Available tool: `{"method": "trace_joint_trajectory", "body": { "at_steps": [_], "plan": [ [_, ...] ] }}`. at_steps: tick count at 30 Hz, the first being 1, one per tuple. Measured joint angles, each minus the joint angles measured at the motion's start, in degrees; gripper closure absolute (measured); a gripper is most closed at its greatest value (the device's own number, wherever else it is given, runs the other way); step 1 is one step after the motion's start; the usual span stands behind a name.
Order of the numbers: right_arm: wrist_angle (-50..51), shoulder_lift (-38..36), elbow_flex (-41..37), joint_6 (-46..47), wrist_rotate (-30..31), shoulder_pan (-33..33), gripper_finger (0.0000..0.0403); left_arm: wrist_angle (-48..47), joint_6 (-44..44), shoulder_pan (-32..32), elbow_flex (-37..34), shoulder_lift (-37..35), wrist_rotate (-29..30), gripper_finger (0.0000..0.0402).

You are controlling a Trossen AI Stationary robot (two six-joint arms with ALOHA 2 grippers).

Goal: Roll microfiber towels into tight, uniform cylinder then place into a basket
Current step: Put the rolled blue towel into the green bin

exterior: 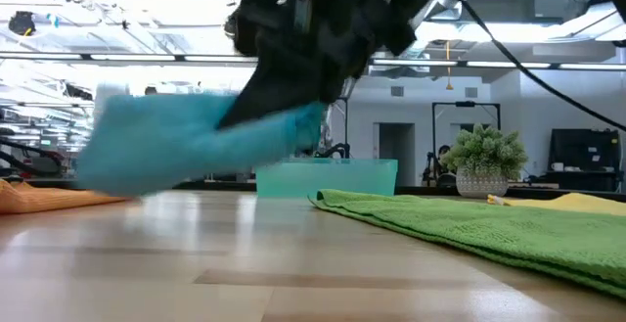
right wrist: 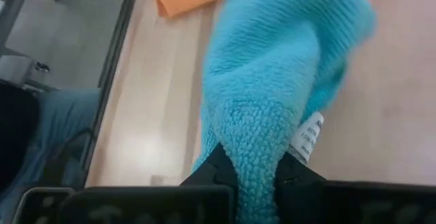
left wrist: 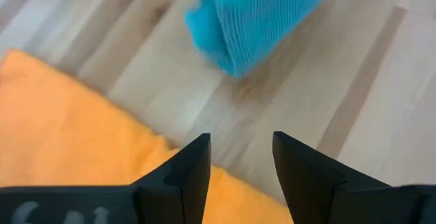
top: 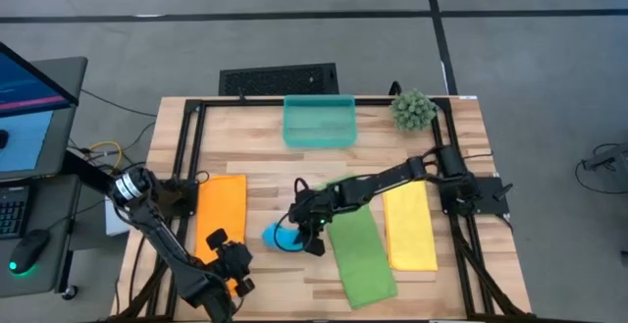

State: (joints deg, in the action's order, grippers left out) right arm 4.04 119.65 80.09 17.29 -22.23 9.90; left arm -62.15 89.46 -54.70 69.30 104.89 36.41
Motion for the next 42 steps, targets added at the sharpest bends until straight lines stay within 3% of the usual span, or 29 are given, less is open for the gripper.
{"method": "trace_joint_trajectory", "body": {
  "at_steps": [10, 18, 24, 33, 42],
  "plan": [
    [12.4, -12.8, 0.2, -10.8, 5.0, -5.4, 0.0369, 1.7, 3.2, 0.1, -9.4, -11.6, 8.5, 0.0251],
    [19.8, -19.6, 0.2, -20.4, 7.5, -13.8, 0.0368, 18.7, -1.2, 5.5, -29.2, -28.0, 13.0, 0.0251],
    [21.1, -20.2, 0.2, -27.0, 7.3, -24.4, 0.0367, 31.0, -12.5, 11.9, -39.3, -38.7, 14.9, 0.0251],
    [21.8, -19.9, 0.2, -27.8, 5.6, -37.6, 0.0366, 36.8, -32.5, 20.0, -40.6, -44.6, 13.7, 0.0251],
    [23.1, -19.9, 0.2, -28.9, 5.5, -41.3, 0.0365, 38.8, -33.4, 23.5, -40.6, -42.8, 7.9, 0.0251]
  ]
}}
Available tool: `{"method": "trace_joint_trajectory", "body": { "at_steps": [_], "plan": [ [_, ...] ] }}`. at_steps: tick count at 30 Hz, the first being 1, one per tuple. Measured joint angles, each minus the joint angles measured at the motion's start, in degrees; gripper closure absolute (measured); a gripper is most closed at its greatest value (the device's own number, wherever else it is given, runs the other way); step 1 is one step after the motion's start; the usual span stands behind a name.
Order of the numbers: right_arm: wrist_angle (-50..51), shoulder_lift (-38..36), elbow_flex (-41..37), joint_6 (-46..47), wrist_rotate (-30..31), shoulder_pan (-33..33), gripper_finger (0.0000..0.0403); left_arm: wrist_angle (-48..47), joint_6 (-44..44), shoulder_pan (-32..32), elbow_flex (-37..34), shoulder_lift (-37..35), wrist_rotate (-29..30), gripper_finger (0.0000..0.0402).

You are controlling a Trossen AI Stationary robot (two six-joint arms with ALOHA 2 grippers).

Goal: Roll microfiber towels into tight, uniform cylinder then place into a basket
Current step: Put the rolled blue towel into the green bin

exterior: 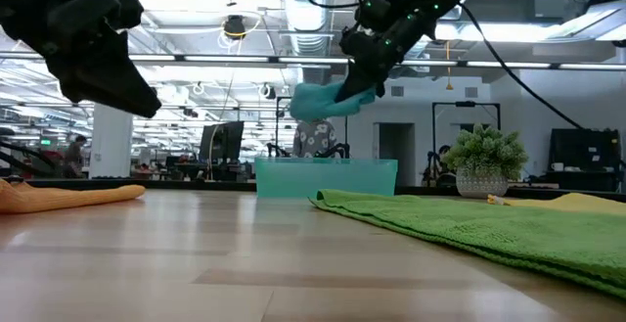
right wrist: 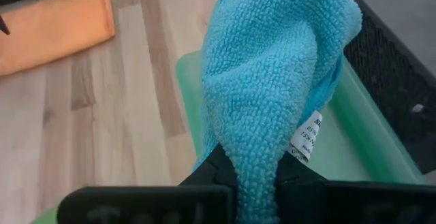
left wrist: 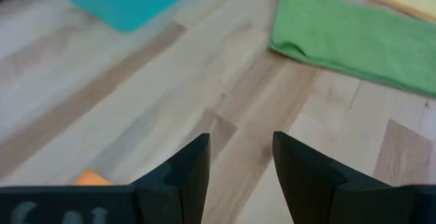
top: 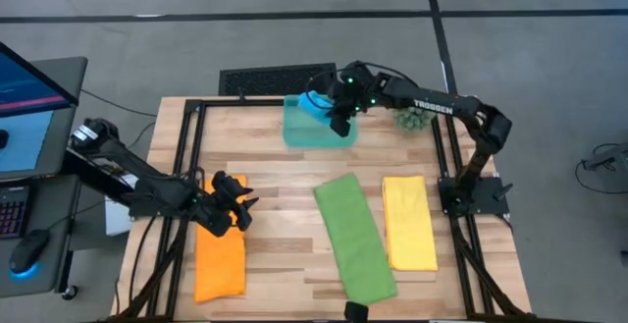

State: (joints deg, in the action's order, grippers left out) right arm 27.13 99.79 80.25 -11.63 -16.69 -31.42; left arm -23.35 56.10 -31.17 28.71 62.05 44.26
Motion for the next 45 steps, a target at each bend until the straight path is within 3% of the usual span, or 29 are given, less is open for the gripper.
{"method": "trace_joint_trajectory", "body": {
  "at_steps": [9, 16, 22, 27, 37, 45],
  "plan": [
    [-8.5, 0.0, 0.4, -2.5, -0.4, -6.2, 0.0367, 0.9, -4.0, 3.4, 0.0, 0.9, -1.1, 0.0251],
    [-5.1, 3.3, 8.3, -6.1, -4.4, -10.7, 0.0367, 2.7, -17.8, 14.3, 0.0, 0.8, -0.4, 0.0251],
    [4.8, 10.5, 18.0, -16.6, -5.6, -10.7, 0.0367, 8.2, -33.5, 24.6, 0.0, 0.8, -11.6, 0.0251],
    [11.0, 16.4, 21.0, -23.6, -11.9, -10.8, 0.0367, 11.3, -41.1, 30.4, 0.0, 0.8, -19.3, 0.0251],
    [17.4, 24.5, 20.9, -29.8, -15.5, -8.1, 0.0367, 11.4, -43.4, 35.6, 0.0, 0.8, -23.4, 0.0251],
    [12.5, 26.3, 20.9, -34.0, -16.1, -6.8, 0.0367, 12.7, -43.2, 36.6, 0.0, 0.8, -24.5, 0.0251]
  ]
}}
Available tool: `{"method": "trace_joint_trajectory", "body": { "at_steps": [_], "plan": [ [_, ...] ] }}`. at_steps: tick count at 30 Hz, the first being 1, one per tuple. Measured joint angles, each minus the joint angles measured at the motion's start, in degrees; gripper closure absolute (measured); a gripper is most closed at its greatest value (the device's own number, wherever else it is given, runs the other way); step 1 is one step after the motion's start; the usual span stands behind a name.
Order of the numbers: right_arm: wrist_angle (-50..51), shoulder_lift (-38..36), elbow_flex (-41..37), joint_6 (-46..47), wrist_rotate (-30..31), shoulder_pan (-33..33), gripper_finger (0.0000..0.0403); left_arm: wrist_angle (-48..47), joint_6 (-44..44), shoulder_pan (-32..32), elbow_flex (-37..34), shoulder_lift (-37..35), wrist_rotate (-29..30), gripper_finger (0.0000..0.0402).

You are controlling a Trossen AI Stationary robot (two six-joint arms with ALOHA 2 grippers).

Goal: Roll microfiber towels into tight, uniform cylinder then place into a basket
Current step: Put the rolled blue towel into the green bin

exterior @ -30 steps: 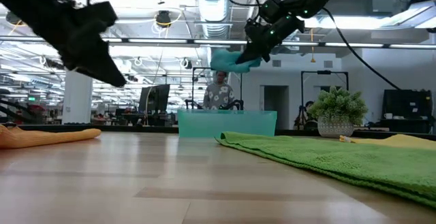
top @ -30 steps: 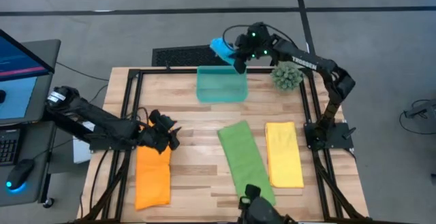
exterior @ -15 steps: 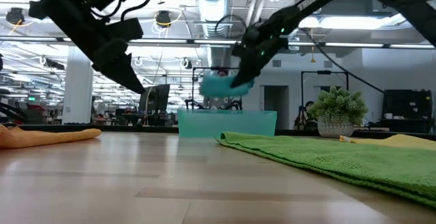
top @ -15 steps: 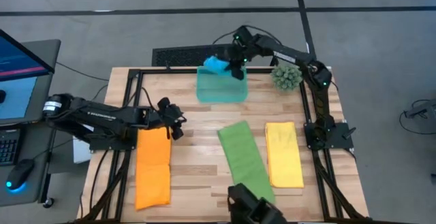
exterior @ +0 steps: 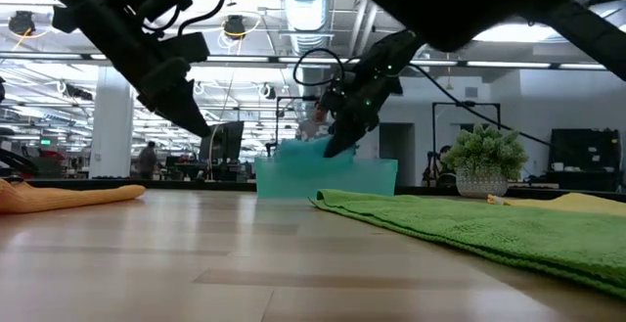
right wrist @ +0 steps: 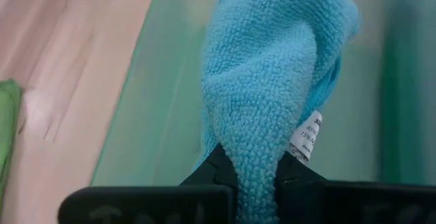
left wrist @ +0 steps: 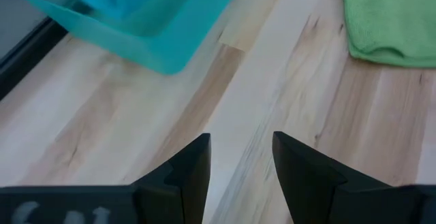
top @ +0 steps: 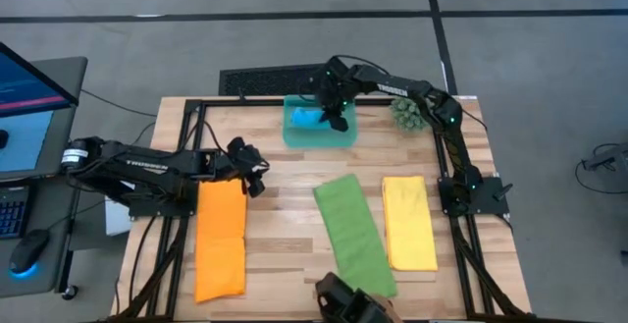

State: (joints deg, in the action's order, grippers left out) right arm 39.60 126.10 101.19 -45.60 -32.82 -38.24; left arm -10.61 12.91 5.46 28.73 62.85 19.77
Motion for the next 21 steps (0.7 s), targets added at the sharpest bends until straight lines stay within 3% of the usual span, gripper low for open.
{"method": "trace_joint_trajectory", "body": {
  "at_steps": [21],
  "plan": [
    [-3.5, 3.7, -0.4, 2.5, -1.4, 2.3, 0.0367, 1.0, -1.0, 1.8, 0.0, 0.0, -2.0, 0.0251]
  ]
}}
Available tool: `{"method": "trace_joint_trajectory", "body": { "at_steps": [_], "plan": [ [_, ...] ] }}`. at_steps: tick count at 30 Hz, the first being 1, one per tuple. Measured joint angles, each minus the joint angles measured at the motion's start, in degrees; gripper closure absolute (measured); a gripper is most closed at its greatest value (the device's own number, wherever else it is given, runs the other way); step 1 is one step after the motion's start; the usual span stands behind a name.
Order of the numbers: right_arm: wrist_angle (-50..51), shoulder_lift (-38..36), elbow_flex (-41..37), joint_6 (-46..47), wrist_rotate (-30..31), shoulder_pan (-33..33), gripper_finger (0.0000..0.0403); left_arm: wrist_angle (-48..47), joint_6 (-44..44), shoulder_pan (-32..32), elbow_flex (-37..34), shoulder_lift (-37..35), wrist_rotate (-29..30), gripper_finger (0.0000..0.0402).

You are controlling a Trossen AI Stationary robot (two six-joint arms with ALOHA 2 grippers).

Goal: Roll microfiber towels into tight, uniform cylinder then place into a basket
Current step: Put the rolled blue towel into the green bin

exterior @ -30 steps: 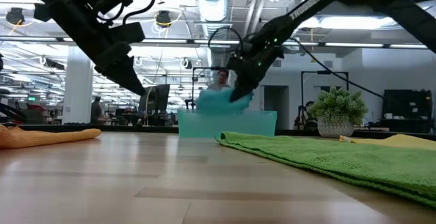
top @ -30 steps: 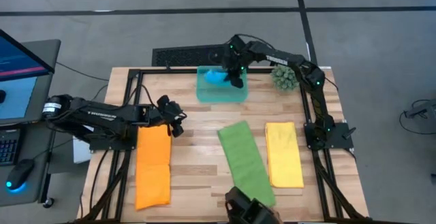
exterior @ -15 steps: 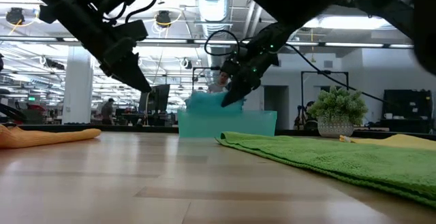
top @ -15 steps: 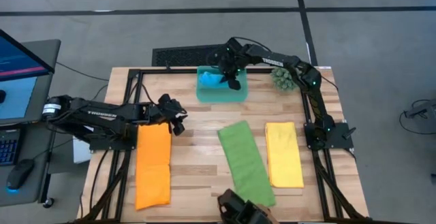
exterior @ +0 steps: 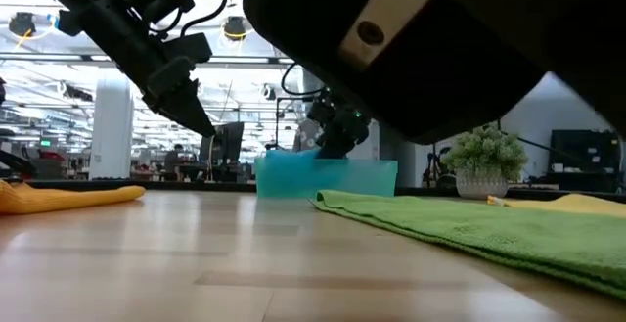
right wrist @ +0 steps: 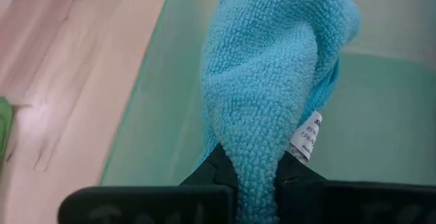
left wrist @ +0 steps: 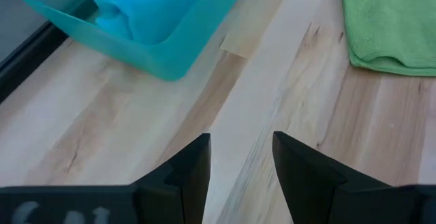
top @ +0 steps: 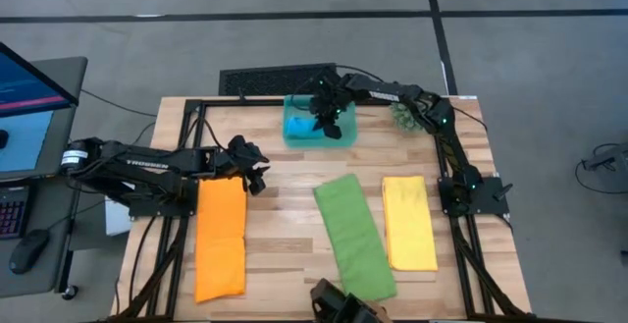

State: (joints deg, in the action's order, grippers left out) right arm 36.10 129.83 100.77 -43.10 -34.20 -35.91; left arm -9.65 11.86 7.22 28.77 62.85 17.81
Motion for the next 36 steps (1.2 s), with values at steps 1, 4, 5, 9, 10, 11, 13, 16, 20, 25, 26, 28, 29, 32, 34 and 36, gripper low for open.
{"method": "trace_joint_trajectory", "body": {
  "at_steps": [1, 4, 5, 9, 10, 11, 13, 16, 20, 25, 26, 28, 29, 32, 34, 36],
  "plan": [
    [0.2, 0.0, 0.0, 0.0, 0.0, -0.1, 0.0366, 0.0, 0.0, 0.0, 0.0, 0.0, -0.3, 0.0251],
    [0.7, 0.0, 0.0, 0.2, 0.4, -0.2, 0.0361, 0.0, 0.1, 0.0, 0.0, 0.0, -1.1, 0.0251],
    [0.8, 0.0, 0.0, 0.2, 0.6, -0.1, 0.0357, 0.0, 0.2, 0.0, 0.0, 0.0, -1.1, 0.0251],
    [1.6, 0.0, 0.0, 0.1, 2.9, 0.5, 0.0346, 0.0, 0.3, 0.0, 0.0, 0.0, -1.1, 0.0251],
    [1.6, 0.0, 0.0, 0.1, 3.4, 0.7, 0.0345, 0.0, 0.3, 0.0, 0.0, 0.0, -1.2, 0.0251],
    [1.7, 0.0, 0.0, 0.1, 4.0, 0.8, 0.0344, 0.0, 0.3, 0.0, 0.0, 0.0, -1.1, 0.0251],
    [1.8, 0.0, 0.0, -0.2, 4.8, 0.8, 0.0343, 0.0, 0.3, 0.0, 0.0, 0.0, -1.2, 0.0251],
    [1.7, 0.0, 0.0, -0.3, 5.0, 0.8, 0.0342, 0.0, 0.3, 0.0, 0.0, 0.0, -1.2, 0.0251],
    [1.6, 0.0, 0.0, -0.4, 6.3, 1.1, 0.0341, 0.0, 0.3, 0.0, 0.0, 0.0, -1.2, 0.0251],
    [1.6, 0.0, 0.0, -2.2, 8.3, 1.6, 0.0334, 0.0, 0.3, 0.0, 0.0, 0.0, -1.1, 0.0251],
    [1.6, 0.0, 0.0, -2.4, 8.4, 1.7, 0.0329, 0.0, 0.3, 0.0, 0.0, 0.0, -1.2, 0.0251],
    [1.6, 0.0, 0.0, -2.4, 8.4, 1.8, 0.0312, 0.0, 0.3, 0.0, 0.0, 0.0, -1.1, 0.0251],
    [1.6, 0.0, 0.0, -2.4, 8.5, 2.0, 0.0301, 0.0, 0.3, 0.0, 0.0, 0.0, -1.1, 0.0251],
    [1.7, 0.0, 0.0, -3.8, 8.8, 2.4, 0.0266, 0.1, 0.3, 0.0, 0.0, 0.0, -1.1, 0.0251],
    [1.9, 0.0, 0.0, -5.1, 8.8, 2.6, 0.0244, 0.1, 0.3, 0.0, 0.0, 0.0, -1.1, 0.0251],
    [2.4, -0.1, 0.0, -5.4, 8.8, 2.6, 0.0227, 0.1, 0.3, 0.0, 0.0, 0.0, -1.1, 0.0251]
  ]
}}
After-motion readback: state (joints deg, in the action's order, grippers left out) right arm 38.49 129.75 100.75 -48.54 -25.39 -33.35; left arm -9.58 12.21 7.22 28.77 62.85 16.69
